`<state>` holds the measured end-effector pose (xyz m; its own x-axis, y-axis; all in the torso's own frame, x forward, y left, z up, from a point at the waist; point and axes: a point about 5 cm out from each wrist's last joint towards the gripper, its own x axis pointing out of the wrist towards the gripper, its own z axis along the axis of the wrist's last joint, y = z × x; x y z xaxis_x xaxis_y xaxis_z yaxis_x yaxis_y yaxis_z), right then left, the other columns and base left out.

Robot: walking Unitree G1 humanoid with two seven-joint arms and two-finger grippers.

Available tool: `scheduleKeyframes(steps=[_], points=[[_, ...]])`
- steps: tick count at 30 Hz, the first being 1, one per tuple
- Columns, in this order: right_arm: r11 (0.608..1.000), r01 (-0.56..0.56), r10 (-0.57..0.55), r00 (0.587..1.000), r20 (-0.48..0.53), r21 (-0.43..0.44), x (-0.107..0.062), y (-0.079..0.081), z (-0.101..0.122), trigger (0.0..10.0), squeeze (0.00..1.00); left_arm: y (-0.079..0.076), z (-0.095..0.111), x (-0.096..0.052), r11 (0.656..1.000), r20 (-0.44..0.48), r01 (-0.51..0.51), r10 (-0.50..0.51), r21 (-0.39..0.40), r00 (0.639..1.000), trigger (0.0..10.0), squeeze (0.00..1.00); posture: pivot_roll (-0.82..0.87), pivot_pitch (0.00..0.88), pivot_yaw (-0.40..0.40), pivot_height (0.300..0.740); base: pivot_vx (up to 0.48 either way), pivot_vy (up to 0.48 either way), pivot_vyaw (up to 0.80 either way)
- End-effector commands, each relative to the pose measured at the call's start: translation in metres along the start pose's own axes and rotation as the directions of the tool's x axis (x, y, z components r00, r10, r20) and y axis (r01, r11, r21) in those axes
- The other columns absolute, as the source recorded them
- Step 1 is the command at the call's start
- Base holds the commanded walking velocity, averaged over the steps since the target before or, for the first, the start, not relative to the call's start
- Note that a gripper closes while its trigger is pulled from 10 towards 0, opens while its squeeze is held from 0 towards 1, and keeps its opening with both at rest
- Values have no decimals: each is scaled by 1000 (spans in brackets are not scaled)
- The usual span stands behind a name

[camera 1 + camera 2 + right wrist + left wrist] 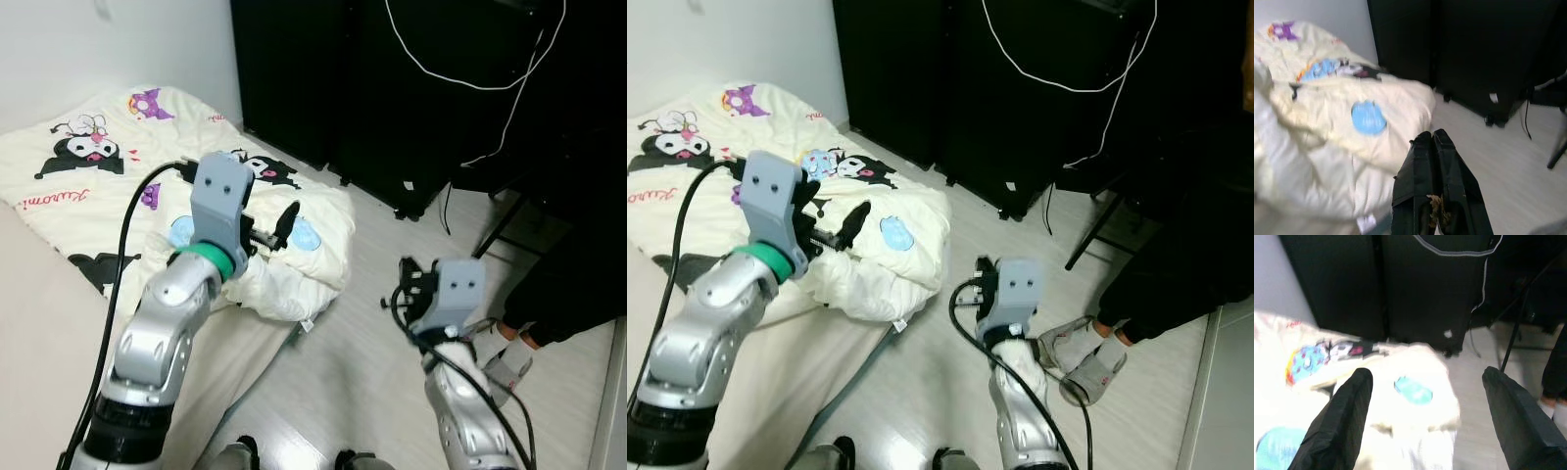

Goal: Clean up the room

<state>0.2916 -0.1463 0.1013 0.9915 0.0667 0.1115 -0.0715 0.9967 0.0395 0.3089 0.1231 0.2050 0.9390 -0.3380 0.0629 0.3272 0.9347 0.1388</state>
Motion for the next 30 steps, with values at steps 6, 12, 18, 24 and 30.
scheduleKeyframes(steps=[6,12,18,24,30], points=[[1000,9,-9,1000,1,3,0,-4,-1,10000,0,-10,-12,-2,1000,-29,25,-24,17,999,10000,0,52,119,5,731,-406,0,0],[1000,-1,1,1000,14,0,4,-3,1,10000,0,-8,-10,0,1000,-17,13,-12,23,1000,10000,0,55,117,0,731,-429,0,0],[1000,-4,4,1000,21,2,5,-3,2,10000,0,-8,-11,0,1000,-12,8,-8,26,1000,10000,0,56,116,-2,731,-429,0,0],[1000,-12,12,1000,21,-4,5,-2,3,10000,0,-8,-11,-1,1000,-10,7,-7,27,1000,10000,0,56,116,-2,731,-261,0,0],[1000,-24,24,999,27,0,7,-1,3,10000,0,-12,-15,-1,999,-26,25,-25,38,999,10000,0,60,123,-2,731,0,0,218]])
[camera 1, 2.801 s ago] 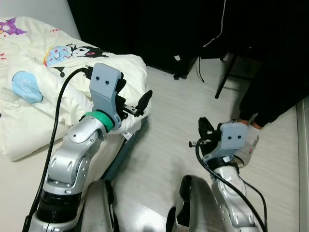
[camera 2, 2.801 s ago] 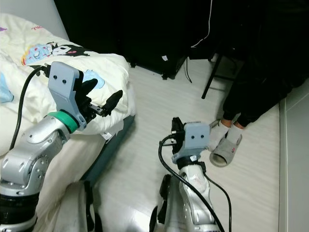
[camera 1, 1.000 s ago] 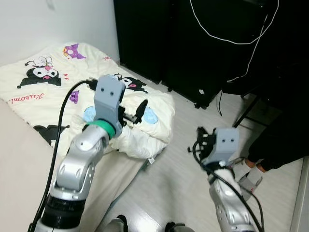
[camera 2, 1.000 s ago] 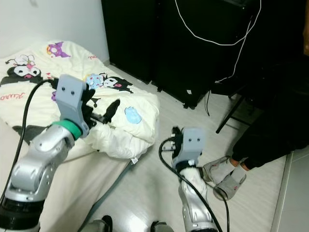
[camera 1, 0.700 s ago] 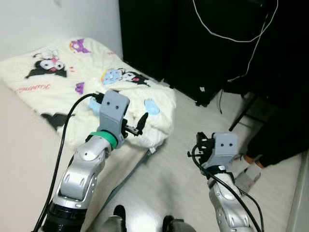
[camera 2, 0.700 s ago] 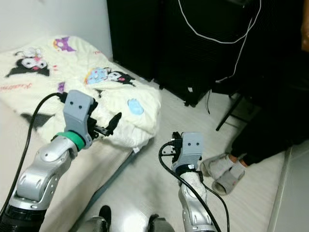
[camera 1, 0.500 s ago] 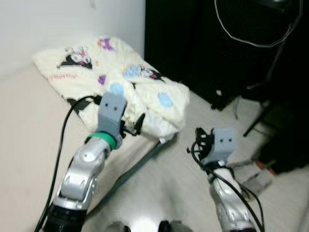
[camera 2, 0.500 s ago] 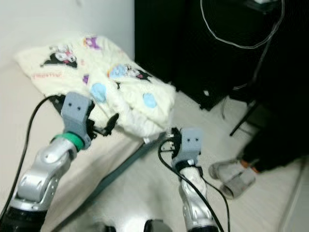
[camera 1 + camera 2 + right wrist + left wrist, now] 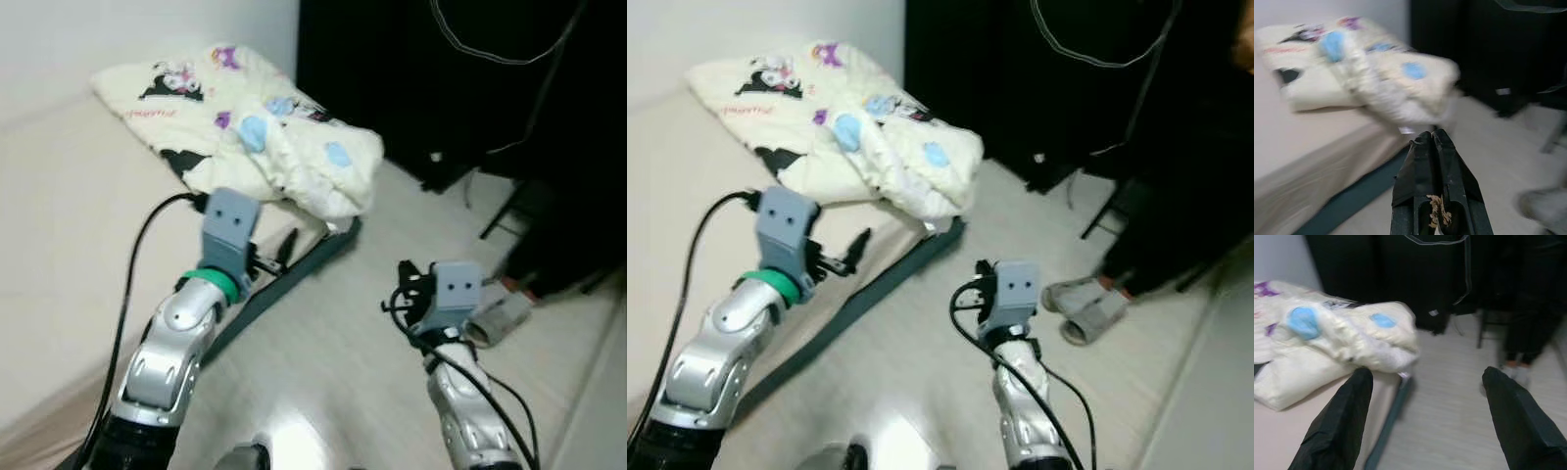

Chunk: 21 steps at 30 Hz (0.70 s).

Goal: Clean up the room

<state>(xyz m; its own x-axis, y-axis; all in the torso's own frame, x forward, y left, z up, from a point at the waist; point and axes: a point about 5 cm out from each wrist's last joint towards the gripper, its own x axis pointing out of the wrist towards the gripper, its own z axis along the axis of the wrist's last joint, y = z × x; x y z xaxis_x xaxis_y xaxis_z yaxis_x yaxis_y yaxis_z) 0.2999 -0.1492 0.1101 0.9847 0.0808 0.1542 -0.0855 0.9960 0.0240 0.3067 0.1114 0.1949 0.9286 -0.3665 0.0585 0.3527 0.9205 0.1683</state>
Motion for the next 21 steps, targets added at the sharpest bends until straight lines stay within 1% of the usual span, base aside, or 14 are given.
scheduleKeyframes(steps=[1,10,21], points=[[1000,-5,5,1000,-15,11,-2,2,-4,10000,0,1,-6,-2,1000,-26,-4,5,11,1000,10000,0,60,123,-2,731,0,0,781],[1000,-19,19,1000,-18,25,-1,6,-6,10000,0,4,-10,-3,1000,-51,-28,28,0,998,10000,0,64,126,-1,731,0,0,781],[999,-38,39,999,-13,33,-1,10,-6,10000,0,7,-17,-4,999,-80,-38,40,25,996,10000,0,64,127,6,731,0,0,772]])
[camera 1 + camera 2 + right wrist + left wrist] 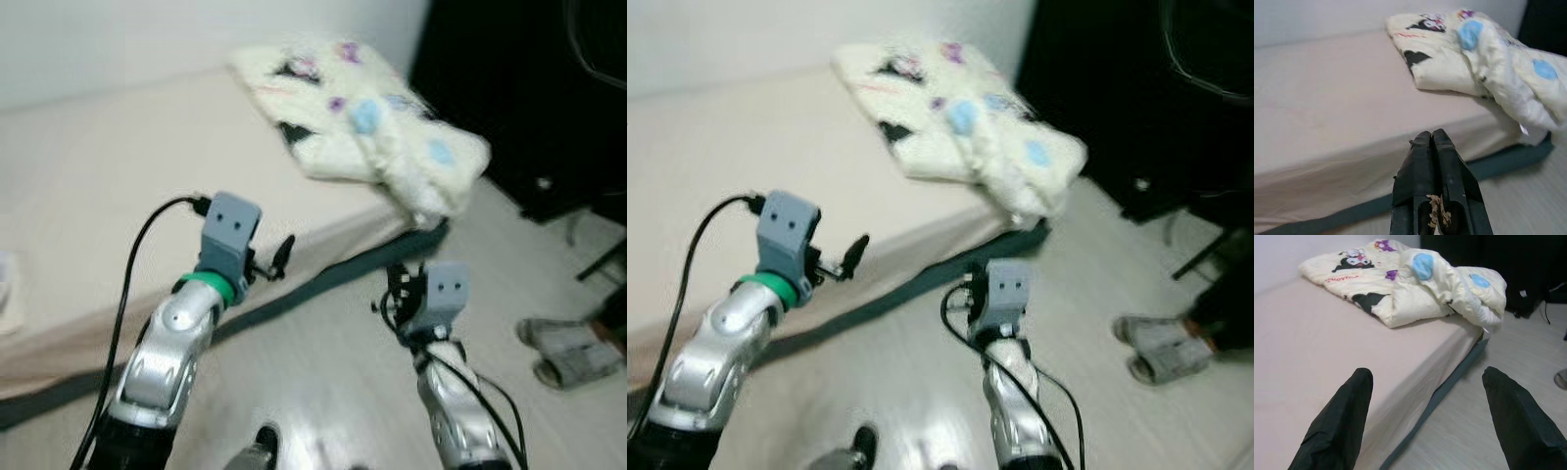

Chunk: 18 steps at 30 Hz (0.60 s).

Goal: Clean up the room

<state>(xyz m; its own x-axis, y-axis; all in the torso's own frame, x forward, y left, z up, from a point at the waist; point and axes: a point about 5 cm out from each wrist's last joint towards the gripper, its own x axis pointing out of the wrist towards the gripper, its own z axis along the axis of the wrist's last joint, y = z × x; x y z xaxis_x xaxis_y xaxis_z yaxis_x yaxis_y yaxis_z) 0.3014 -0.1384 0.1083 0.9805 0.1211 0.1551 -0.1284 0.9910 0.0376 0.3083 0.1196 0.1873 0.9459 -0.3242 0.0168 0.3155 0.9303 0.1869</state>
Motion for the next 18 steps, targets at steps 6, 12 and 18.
scheduleKeyframes(steps=[6,12,18], points=[[1000,-10,11,1000,-11,23,-3,4,-4,10000,0,2,-11,-2,1000,-38,-4,4,10,999,10000,0,65,126,9,731,0,0,751],[999,-20,20,1000,-7,34,-2,8,-4,10000,0,12,-17,-1,999,-54,-24,27,42,998,10000,0,63,118,16,731,0,0,750],[999,-19,19,1000,-8,33,-2,7,-5,10000,0,14,-18,1,998,-55,-29,32,47,998,10000,0,62,115,18,731,0,0,750]])
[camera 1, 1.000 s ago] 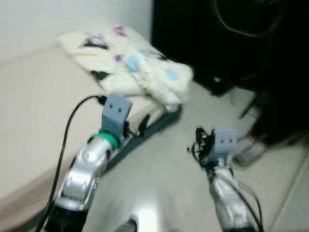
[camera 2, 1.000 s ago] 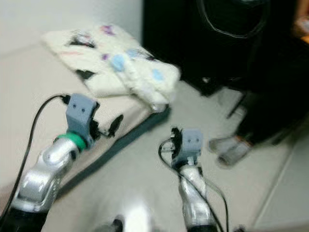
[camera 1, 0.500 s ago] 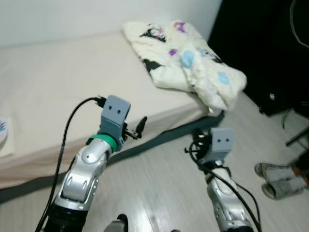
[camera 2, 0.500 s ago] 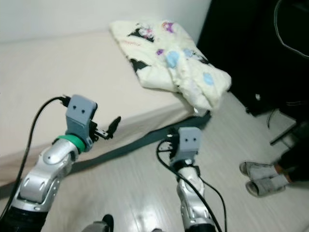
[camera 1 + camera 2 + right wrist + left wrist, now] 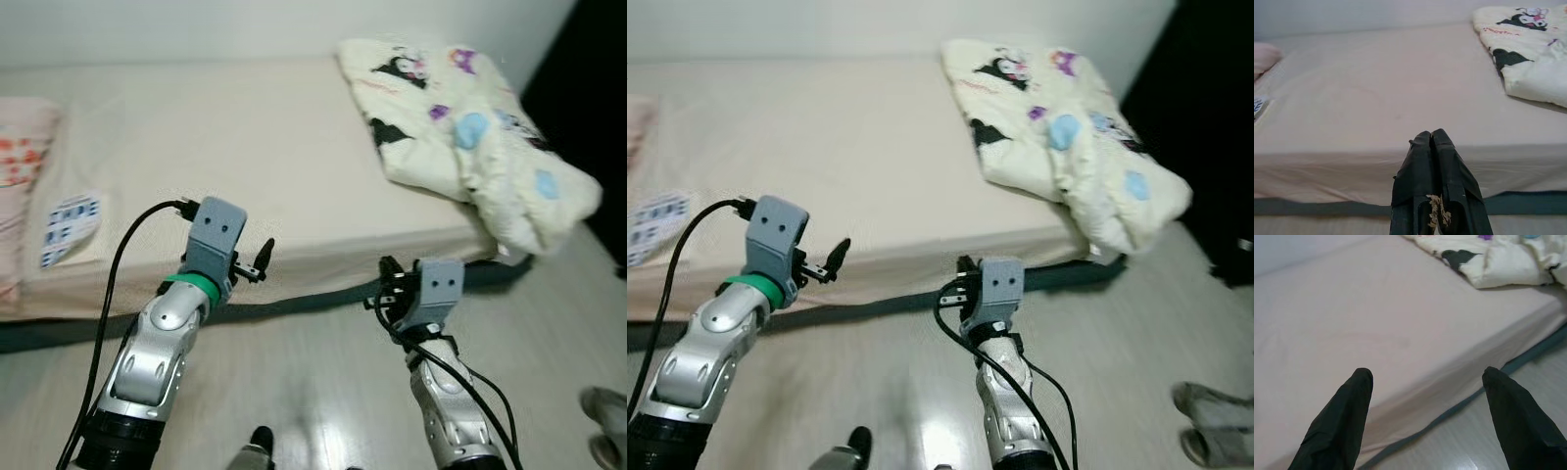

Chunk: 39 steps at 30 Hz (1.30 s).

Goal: Clean up the room

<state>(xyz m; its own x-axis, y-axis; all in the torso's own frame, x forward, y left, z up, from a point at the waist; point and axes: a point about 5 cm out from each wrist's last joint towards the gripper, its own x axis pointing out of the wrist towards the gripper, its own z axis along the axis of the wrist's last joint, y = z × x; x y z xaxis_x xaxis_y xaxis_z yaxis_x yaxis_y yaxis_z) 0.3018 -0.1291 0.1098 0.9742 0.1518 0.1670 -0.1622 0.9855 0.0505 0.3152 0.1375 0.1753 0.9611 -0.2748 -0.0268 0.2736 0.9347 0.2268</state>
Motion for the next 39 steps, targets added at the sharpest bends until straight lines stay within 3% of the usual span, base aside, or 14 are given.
scheduleKeyframes(steps=[1,14,28,39], points=[[1000,15,-15,1000,-20,14,-4,-3,-6,10000,0,-2,-2,1,1000,-2,9,-9,8,1000,10000,0,62,115,18,731,0,0,750],[1000,21,-21,999,-25,14,-4,-4,-7,10000,0,2,-5,3,1000,-4,-5,5,13,1000,10000,0,61,109,17,731,0,0,748],[999,45,-43,998,-42,29,-7,-6,-9,10000,0,0,-4,5,1000,23,-1,0,14,1000,10000,0,53,121,15,731,0,0,0],[999,46,-45,998,-46,28,-8,-7,-9,10000,0,-3,-4,4,1000,32,7,-8,22,999,10000,0,51,132,13,731,0,-424,0]])
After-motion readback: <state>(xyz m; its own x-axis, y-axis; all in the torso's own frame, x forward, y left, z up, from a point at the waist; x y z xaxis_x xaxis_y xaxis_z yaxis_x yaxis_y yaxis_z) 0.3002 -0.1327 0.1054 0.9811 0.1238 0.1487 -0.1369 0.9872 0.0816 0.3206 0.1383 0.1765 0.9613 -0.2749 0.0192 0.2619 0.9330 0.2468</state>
